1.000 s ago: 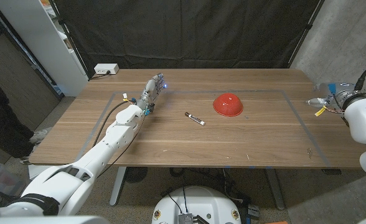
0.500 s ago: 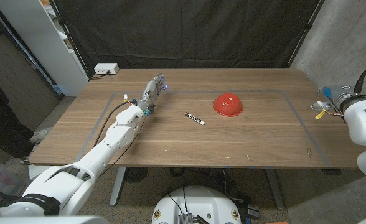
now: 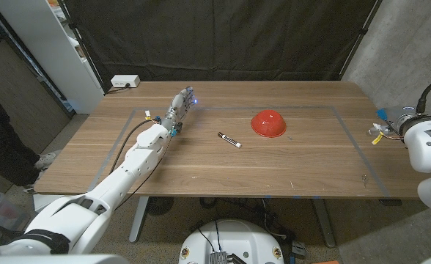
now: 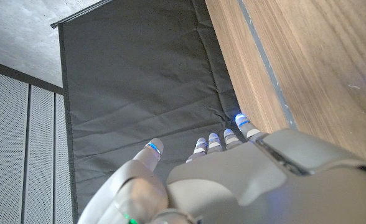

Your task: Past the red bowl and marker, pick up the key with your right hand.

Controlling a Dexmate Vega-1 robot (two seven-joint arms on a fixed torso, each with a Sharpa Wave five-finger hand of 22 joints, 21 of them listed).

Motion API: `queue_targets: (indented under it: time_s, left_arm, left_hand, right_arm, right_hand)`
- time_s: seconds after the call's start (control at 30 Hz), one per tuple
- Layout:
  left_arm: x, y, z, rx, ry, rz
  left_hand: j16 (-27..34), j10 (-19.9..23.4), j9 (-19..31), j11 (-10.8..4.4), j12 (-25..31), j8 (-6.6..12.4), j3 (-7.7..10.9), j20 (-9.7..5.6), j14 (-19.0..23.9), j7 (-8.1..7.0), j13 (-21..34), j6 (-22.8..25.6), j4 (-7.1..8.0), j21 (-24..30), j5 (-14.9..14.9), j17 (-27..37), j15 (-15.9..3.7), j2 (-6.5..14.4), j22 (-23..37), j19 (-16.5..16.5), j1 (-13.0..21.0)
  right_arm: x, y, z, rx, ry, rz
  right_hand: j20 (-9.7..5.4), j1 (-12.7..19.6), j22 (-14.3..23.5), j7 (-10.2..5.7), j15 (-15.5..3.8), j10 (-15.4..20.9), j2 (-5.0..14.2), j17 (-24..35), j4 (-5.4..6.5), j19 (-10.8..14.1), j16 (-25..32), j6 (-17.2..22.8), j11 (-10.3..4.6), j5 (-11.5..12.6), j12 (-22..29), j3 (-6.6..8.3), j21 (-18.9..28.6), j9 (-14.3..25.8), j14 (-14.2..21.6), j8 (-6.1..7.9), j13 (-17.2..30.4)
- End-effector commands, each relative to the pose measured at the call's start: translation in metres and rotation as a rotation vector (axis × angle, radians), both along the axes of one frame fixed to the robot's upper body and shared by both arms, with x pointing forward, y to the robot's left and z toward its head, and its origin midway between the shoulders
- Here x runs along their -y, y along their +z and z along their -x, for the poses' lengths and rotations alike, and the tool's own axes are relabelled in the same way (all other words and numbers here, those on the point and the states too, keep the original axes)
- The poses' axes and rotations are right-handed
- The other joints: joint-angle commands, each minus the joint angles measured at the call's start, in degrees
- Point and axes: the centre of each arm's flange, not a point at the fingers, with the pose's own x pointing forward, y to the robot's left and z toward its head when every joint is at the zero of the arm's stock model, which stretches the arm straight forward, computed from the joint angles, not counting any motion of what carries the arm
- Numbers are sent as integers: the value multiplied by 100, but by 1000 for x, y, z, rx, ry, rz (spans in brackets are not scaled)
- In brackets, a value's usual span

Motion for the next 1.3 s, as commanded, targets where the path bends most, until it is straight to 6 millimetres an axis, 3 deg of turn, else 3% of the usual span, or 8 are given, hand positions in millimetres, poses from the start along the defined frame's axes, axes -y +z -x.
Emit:
queue_targets:
  time_s: [0.03, 0.37, 0.63, 1.07, 1.3]
  left_arm:
    - [-1, 1, 0, -4, 0, -2]
    - [-2, 1, -3, -8, -3, 0]
    - [-3, 0, -5, -11, -4, 0]
    - [-1, 1, -9, -16, 0, -1]
    - [1, 2, -12, -19, -6, -1]
  left_hand:
    - [27, -5, 24, 8, 23, 8, -25, 39, -8, -14, 29, 27, 11, -25, 27, 18, 41, 499, 22, 11, -37]
    - [26, -2, 25, 12, 23, 8, -29, 76, -11, -22, 29, 32, 12, -32, 29, 18, 45, 499, 23, 11, -39]
    - [27, -3, 25, 10, 23, 8, -31, 79, -8, -16, 29, 37, 13, -33, 30, 18, 45, 501, 23, 21, -40]
    - [26, -1, 25, 13, 23, 6, -37, 77, -10, -20, 29, 39, 15, -41, 33, 19, 39, 501, 24, 24, -43]
    - [25, -4, 26, 15, 22, 3, -37, 77, -14, -16, 29, 34, 16, -45, 34, 19, 49, 505, 24, 25, -43]
  right_arm:
    - [-1, -5, -2, -37, -26, -10]
    - [1, -10, -7, -73, -58, -19]
    - [0, -13, -12, -92, -76, -10]
    - [2, -19, -17, -137, -98, -32]
    - [2, -22, -19, -145, -103, -28]
  right_hand:
    - [59, 98, 10, -18, -54, 59, -12, 28, 20, 21, 29, 92, -21, 56, 39, 53, -7, 35, 29, 44, 17]
    - [63, 154, 10, -15, -71, 90, -14, 28, 14, 40, 42, 110, -8, 71, 51, 74, -2, 38, 68, 50, 18]
    - [12, 274, 12, -44, -208, 262, -24, 48, 23, 186, 119, 232, -23, 123, 107, 128, 41, 48, 306, 96, 33]
    - [18, 277, 14, -63, -222, 239, -53, 68, 48, 192, 109, 268, -45, 141, 94, 129, 34, 51, 297, 107, 43]
    - [0, 256, 16, -135, -333, 505, -119, 110, 90, 263, 207, 513, -24, 194, 181, 117, 42, 51, 591, 187, 69]
